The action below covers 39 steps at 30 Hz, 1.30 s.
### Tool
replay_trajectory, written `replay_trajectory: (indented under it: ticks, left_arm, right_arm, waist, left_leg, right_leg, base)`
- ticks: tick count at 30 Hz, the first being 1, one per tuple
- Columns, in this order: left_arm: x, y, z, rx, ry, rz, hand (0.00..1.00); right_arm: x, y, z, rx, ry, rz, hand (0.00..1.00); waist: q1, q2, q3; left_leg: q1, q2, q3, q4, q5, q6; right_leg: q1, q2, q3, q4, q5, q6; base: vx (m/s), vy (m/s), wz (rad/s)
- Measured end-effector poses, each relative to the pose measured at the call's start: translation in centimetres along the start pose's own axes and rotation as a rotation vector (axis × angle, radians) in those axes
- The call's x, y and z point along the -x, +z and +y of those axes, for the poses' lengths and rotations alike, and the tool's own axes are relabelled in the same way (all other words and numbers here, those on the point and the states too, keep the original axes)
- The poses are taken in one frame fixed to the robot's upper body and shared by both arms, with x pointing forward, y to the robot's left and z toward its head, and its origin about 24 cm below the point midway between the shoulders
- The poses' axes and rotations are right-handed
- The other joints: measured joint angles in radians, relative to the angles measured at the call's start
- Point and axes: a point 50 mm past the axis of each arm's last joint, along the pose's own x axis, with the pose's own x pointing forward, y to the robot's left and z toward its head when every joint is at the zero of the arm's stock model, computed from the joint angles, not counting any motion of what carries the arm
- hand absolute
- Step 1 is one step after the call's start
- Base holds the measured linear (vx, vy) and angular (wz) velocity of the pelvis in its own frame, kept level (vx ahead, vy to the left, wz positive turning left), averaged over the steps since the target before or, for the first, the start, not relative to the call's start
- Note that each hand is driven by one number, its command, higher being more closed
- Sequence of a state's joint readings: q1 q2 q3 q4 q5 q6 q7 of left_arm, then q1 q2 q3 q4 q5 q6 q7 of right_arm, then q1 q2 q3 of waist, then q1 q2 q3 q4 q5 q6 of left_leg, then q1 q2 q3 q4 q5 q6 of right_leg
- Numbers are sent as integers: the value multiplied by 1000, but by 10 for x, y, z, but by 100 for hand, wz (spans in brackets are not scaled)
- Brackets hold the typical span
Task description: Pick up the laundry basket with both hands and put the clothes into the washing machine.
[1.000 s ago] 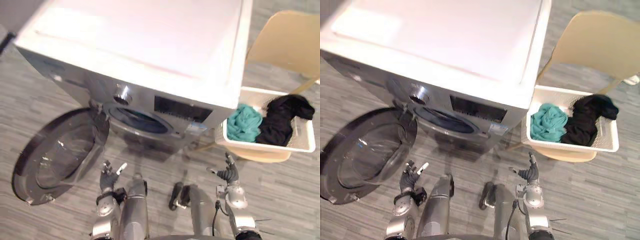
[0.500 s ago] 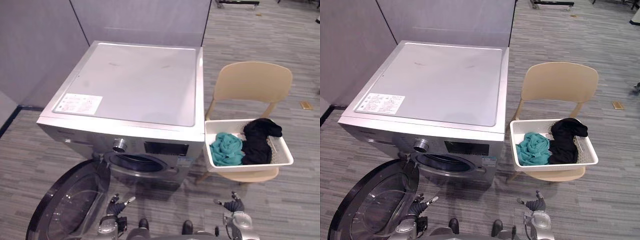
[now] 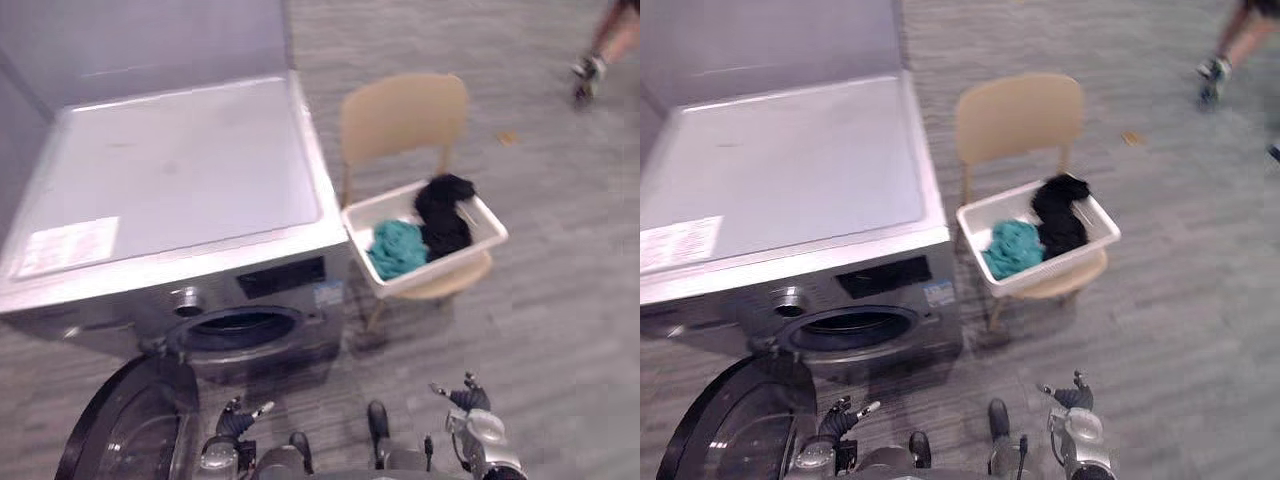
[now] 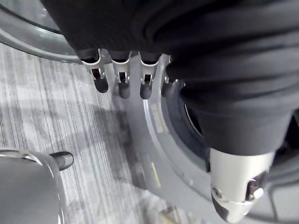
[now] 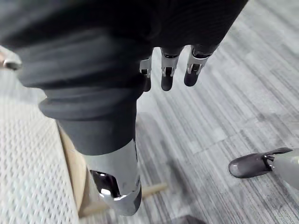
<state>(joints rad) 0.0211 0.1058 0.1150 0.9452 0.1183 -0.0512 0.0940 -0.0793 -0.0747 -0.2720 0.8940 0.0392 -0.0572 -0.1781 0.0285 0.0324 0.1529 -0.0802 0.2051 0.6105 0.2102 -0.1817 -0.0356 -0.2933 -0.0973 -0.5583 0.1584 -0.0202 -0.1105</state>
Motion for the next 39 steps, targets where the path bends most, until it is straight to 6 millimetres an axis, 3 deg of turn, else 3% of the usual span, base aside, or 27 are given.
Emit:
replay_trajectory:
  ticks: [2, 3, 5, 6, 7, 8, 9, 10, 11, 12, 13, 15, 17, 18, 19, 20, 21, 23, 25, 26, 28, 29, 32, 35, 36, 37, 39]
  left_arm:
    - [-1, 1, 4, -15, 9, -3, 0]
    - [-1, 3, 4, -14, 9, -9, 0]
    - [-2, 6, 0, -11, 0, -15, 0]
    - [-2, 5, -2, -7, -5, -13, 0]
    - [-2, 2, -2, -7, -6, 0, 0]
    - [-1, 1, -6, -6, -15, 8, 0]
    - [0, -1, -16, 13, -39, 17, 0]
    - [2, -3, -25, 38, -58, 26, 0]
    - [3, -5, -29, 51, -65, 32, 0]
    - [4, -4, -29, 75, -61, 23, 0]
    - [3, 1, -26, 95, -48, 0, 0]
    - [3, 5, -24, 114, -37, -20, 0]
    - [4, 6, -24, 140, -23, -30, 0]
    - [6, 4, -24, 159, -18, -31, 0]
    - [6, 1, -21, 174, -3, -22, 0]
    - [6, 1, -19, 185, 4, -21, 0]
    - [6, 1, -16, 210, 19, -24, 0]
    - [7, -2, -11, 231, 40, -15, 0]
    - [7, -5, -5, 208, 43, -8, 0]
    - [7, -3, -6, 203, 41, -14, 0]
    - [7, 0, -6, 202, 39, -28, 0]
    - [7, 4, -8, 208, 37, -41, 0]
    - [7, 14, -17, 232, 20, -68, 0]
    - [5, 33, -34, 264, -6, -107, 0]
    - [5, 37, -38, 271, -17, -113, 0]
    - [5, 38, -40, 273, -21, -116, 0]
    - [7, 32, -46, 274, -35, -96, 0]
  right_arm:
    - [0, -5, 0, 5, -10, 27, 0]
    - [0, -5, 0, 6, -15, 27, 0]
    - [0, -7, -1, 21, -15, 31, 0]
    - [2, -14, -2, 53, -4, 49, 0]
    - [4, -19, 0, 74, 7, 66, 0]
    - [4, -19, 2, 80, 14, 66, 0]
    - [5, -24, -1, 86, 5, 83, 0]
    - [6, -27, -4, 90, -7, 99, 0]
    - [6, -28, -5, 88, -12, 106, 0]
    - [6, -28, -4, 84, -15, 105, 0]
    - [5, -26, -3, 83, -14, 102, 0]
    - [5, -24, 0, 78, -8, 94, 0]
    - [5, -22, 2, 75, -5, 89, 0]
    - [4, -22, 3, 80, -1, 90, 0]
    - [4, -19, 7, 84, 11, 78, 0]
    - [3, -16, 8, 82, 13, 70, 0]
    - [3, -15, 8, 83, 14, 70, 0]
    - [3, -16, 12, 81, 25, 70, 0]
    - [6, -16, 16, 77, 38, 62, 0]
    - [6, -17, 15, 76, 35, 61, 0]
    - [8, -22, 12, 78, 29, 68, 0]
    - [9, -23, 12, 75, 28, 70, 0]
    - [13, -18, 11, 49, 25, 24, 0]
    - [14, -13, 7, 19, 8, -9, 0]
    - [16, -16, 4, 8, -4, -6, 0]
    - [18, -20, 4, 0, -8, 5, 0]
    - [16, -17, 0, 10, -17, 0, 0]
  waist:
    - [-12, -20, -6]
    - [-10, -17, 0]
    - [-20, 8, 10]
    - [-12, 16, 11]
    - [-12, 23, 12]
    - [-16, 31, 16]
    - [-19, 36, 28]
    - [-13, 31, 43]
    - [-11, 27, 46]
    - [-3, 27, 50]
    - [25, 28, 55]
    - [45, 35, 69]
    - [47, 45, 84]
    - [70, 46, 81]
    - [86, 39, 74]
    - [91, 35, 71]
    - [95, 31, 73]
    - [101, 12, 80]
    - [88, -15, 80]
    - [83, -21, 80]
    - [69, -21, 80]
    - [66, -19, 80]
    - [67, -21, 79]
    - [58, -16, 79]
    - [61, -19, 77]
    - [66, -28, 71]
    - [79, 32, 51]
  left_leg:
    - [53, 11, 127, 18, -15, -24]
    - [78, 12, 155, 18, -22, -35]
    - [111, 44, 200, 74, -42, -65]
    - [105, 119, 198, 225, -69, -76]
    - [62, 207, 159, 433, -90, -42]
    - [35, 244, 122, 543, -112, -5]
    - [-31, 264, 12, 704, -149, 54]
    - [-86, 202, -127, 749, -155, 38]
    - [-115, 156, -183, 744, -161, 26]
    - [-170, 77, -272, 696, -162, 20]
    - [-229, -7, -344, 588, -161, 18]
    - [-268, -59, -367, 486, -155, 12]
    - [-307, -108, -360, 240, -80, -57]
    - [-298, -119, -342, 146, 54, -12]
    - [-288, -135, -332, 129, 114, 44]
    - [-293, -144, -338, 148, 108, 78]
    - [-293, -149, -333, 192, 74, 164]
    - [-242, -155, -321, 220, 8, 173]
    - [-145, -202, -387, 209, -45, 186]
    - [-109, -225, -420, 202, -67, 198]
    - [-55, -251, -500, 190, -77, 205]
    - [-16, -264, -565, 167, -77, 205]
    - [23, -297, -731, 160, -77, 204]
    - [24, -336, -955, 213, -111, 143]
    - [25, -353, -1029, 256, -138, 95]
    - [30, -373, -1072, 301, -174, 39]
    - [20, -324, -1119, 340, -178, -20]
  right_leg:
    - [55, -58, -234, 66, -54, -23]
    - [63, -55, -241, 65, -59, 23]
    - [63, -2, -143, 68, -60, 32]
    - [63, 39, -73, 66, -78, 31]
    - [75, 81, -13, 65, -101, 31]
    - [86, 101, 10, 63, -108, 27]
    - [118, 131, 60, 62, -115, 13]
    - [156, 137, 103, 62, -130, -3]
    - [170, 140, 129, 61, -137, -9]
    - [201, 148, 176, 42, -138, -7]
    - [231, 154, 238, 22, -130, 8]
    - [268, 156, 280, -6, -134, 10]
    - [332, 156, 308, -65, -132, 51]
    - [361, 156, 333, -105, -135, 84]
    - [384, 143, 365, -133, -140, 111]
    - [388, 133, 369, -130, -145, 122]
    - [387, 117, 373, -90, -164, 155]
    - [355, 84, 373, 97, -203, 218]
    - [181, 8, 363, 612, -157, 289]
    - [132, -15, 366, 753, -165, 272]
    - [76, -35, 351, 851, -196, 223]
    - [44, -45, 320, 830, -218, 194]
    - [-21, -35, 344, 649, -259, 166]
    - [-87, 43, 575, 466, -251, 180]
    - [-80, 42, 631, 382, -216, 207]
    - [-46, 5, 643, 285, -119, 227]
    - [17, 8, 515, 289, -131, 197]
  base:
    - [100, -122, -193]
    - [103, -194, -205]
    - [157, -181, -162]
    - [237, -164, -180]
    - [221, -125, -176]
    - [238, -114, -150]
    - [238, -54, -129]
    - [226, -14, -126]
    - [234, 50, -118]
    - [304, 87, -132]
    - [319, 93, -129]
    - [250, 93, -80]
    - [307, 126, -51]
    - [371, 138, -67]
    - [542, 199, -63]
    - [536, 192, -37]
    - [641, 228, -13]
    - [518, 186, -5]
    - [570, 182, 49]
    - [509, 106, 83]
    - [433, 40, 124]
    - [448, 0, 166]
    - [407, -61, 184]
    - [398, -210, 238]
    - [297, -245, 261]
    - [464, -392, 257]
    - [426, -396, 188]
